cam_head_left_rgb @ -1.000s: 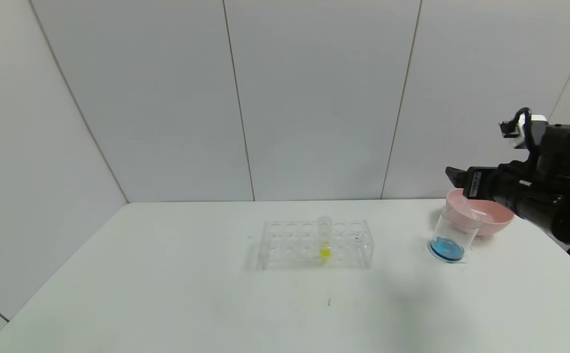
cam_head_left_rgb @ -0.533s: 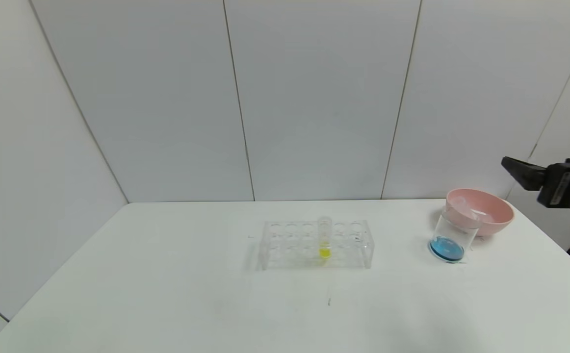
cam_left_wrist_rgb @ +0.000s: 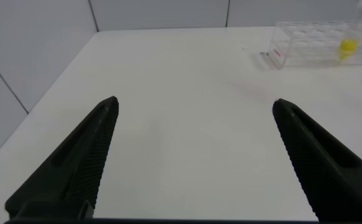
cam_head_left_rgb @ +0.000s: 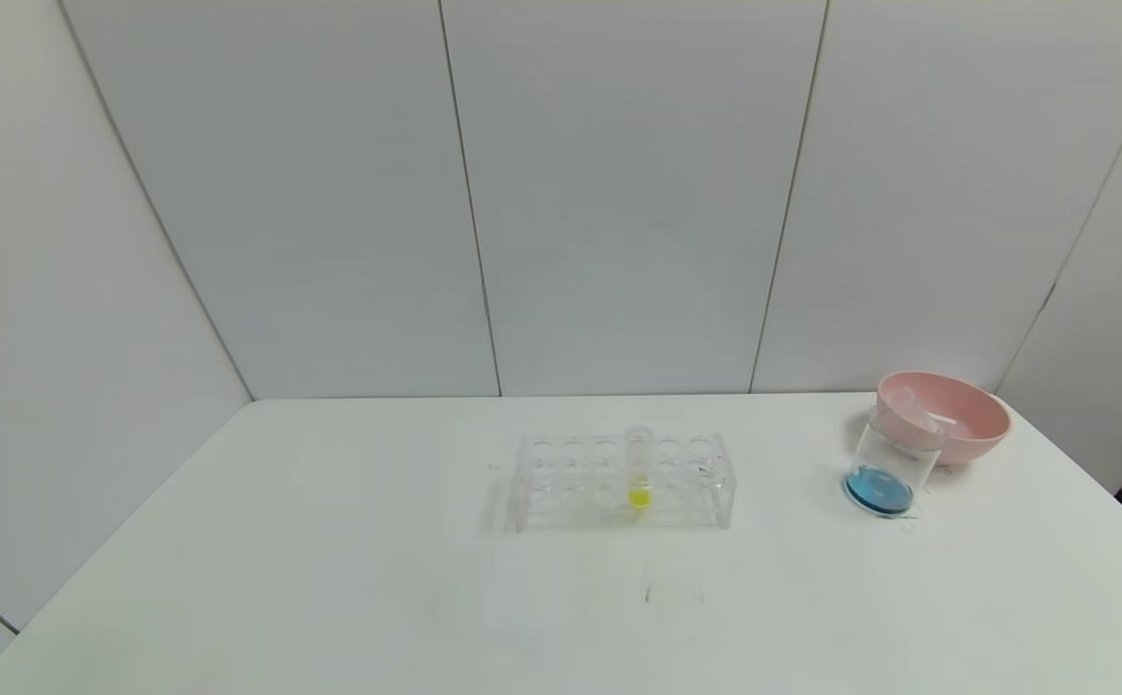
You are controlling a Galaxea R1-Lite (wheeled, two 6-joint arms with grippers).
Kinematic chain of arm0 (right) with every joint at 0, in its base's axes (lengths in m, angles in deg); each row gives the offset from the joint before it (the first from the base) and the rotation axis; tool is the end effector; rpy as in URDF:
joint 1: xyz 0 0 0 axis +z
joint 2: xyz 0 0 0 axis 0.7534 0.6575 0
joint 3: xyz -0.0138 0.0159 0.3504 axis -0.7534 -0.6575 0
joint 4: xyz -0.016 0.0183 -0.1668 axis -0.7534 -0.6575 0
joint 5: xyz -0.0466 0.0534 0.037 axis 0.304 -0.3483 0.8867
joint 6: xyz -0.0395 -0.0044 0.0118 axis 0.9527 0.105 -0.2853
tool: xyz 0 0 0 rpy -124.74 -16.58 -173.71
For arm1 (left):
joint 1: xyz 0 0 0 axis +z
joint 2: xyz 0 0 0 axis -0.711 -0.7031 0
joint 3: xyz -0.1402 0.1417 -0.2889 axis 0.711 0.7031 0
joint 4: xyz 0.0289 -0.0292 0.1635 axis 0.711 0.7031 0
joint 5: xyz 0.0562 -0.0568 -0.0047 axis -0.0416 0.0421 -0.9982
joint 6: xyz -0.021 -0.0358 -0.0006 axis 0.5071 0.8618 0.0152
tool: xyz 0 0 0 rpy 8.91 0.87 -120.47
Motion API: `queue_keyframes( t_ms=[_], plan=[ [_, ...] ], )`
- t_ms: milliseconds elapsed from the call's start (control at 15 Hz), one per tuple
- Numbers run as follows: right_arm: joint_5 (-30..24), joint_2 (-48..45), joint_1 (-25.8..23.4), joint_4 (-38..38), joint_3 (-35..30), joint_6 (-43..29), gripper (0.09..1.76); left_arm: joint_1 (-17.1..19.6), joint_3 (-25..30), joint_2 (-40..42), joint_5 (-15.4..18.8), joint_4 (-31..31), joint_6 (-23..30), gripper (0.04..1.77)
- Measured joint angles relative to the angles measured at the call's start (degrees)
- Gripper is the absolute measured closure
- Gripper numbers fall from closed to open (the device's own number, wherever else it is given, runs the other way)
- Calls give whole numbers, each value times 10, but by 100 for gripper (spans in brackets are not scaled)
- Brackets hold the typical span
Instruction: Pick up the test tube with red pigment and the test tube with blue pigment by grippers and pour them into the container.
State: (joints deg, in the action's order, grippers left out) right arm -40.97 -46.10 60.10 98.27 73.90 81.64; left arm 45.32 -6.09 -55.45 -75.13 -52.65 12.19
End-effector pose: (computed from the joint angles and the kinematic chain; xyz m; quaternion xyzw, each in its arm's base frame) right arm 0.0094 -0.0061 0.3126 -0.0175 -0.0918 -0.0008 0.9956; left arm -0.0786 0.0000 0.0755 0.0000 0.0009 0.0000 1.0000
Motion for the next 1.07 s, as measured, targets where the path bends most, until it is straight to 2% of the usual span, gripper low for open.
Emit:
queue_keyframes(
  t_ms=[333, 533, 667, 933, 1067],
  plan=[
    [25, -187, -20, -77, 1, 138, 15, 0, 0, 0, 0, 0, 0, 5],
    [67, -229, -33, -66, 3, 145, 15, 0, 0, 0, 0, 0, 0, 5],
    [71, -240, -50, -68, 5, 145, 15, 0, 0, 0, 0, 0, 0, 5],
    [35, -271, -94, -89, -21, 135, 15, 0, 0, 0, 0, 0, 0, 5],
    [-11, -310, -103, -97, -57, 110, 15, 0, 0, 0, 0, 0, 0, 5]
  ],
)
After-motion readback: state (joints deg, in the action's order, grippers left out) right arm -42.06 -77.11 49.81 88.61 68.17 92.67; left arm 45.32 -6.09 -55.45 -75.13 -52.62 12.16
